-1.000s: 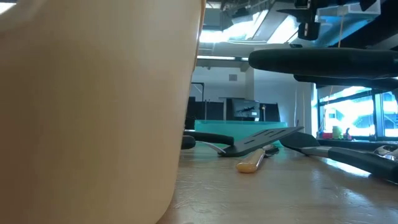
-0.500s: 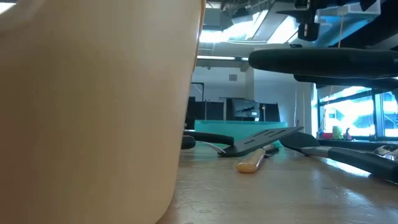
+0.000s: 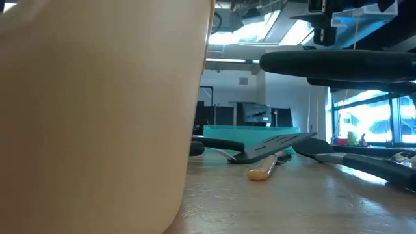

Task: Pick & Place Kitchen Items
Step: Put the black spatula into the green bin

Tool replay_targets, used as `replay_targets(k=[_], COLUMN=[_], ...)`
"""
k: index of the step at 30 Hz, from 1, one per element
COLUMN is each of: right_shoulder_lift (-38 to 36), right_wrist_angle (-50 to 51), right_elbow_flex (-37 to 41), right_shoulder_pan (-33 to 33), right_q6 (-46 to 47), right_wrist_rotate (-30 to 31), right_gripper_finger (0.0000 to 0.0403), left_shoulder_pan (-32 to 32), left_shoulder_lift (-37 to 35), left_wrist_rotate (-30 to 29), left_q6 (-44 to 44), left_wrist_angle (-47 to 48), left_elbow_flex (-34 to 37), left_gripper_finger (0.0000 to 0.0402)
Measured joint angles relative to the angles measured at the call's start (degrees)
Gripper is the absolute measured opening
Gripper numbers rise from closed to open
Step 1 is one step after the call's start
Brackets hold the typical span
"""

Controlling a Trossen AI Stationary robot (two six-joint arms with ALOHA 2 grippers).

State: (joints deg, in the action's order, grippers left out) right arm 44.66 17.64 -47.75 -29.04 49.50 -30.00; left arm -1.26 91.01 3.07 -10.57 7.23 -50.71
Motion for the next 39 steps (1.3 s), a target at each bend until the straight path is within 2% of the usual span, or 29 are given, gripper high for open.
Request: replay_targets(k=[21, 24, 30, 39], right_shoulder_lift=[0.0, 0.0, 0.0, 0.0], right_wrist_angle=[0.2, 0.2, 0.1, 0.2], right_elbow_flex=[0.0, 0.0, 0.0, 0.0], right_shoulder_pan=[0.0, 0.0, 0.0, 0.0], right_q6=[0.0, 0.0, -0.4, -0.5], right_wrist_rotate=[0.4, 0.4, 0.6, 1.5], right_gripper_finger=[0.0177, 0.0177, 0.0177, 0.0177], left_shoulder_pan=[-3.9, -3.9, -3.8, -2.9], left_shoulder_lift=[0.0, 0.0, 1.8, 6.8], left_wrist_rotate=[-1.7, -0.3, 8.3, 6.3], left_q6=[-4.6, -3.7, -2.1, 6.8], left_wrist_angle=[0.3, -0.1, -3.1, -2.3], left_elbow_flex=[-0.4, -0.4, -0.4, -2.4], left_gripper_finger=[0.0151, 0.0151, 0.0151, 0.0151])
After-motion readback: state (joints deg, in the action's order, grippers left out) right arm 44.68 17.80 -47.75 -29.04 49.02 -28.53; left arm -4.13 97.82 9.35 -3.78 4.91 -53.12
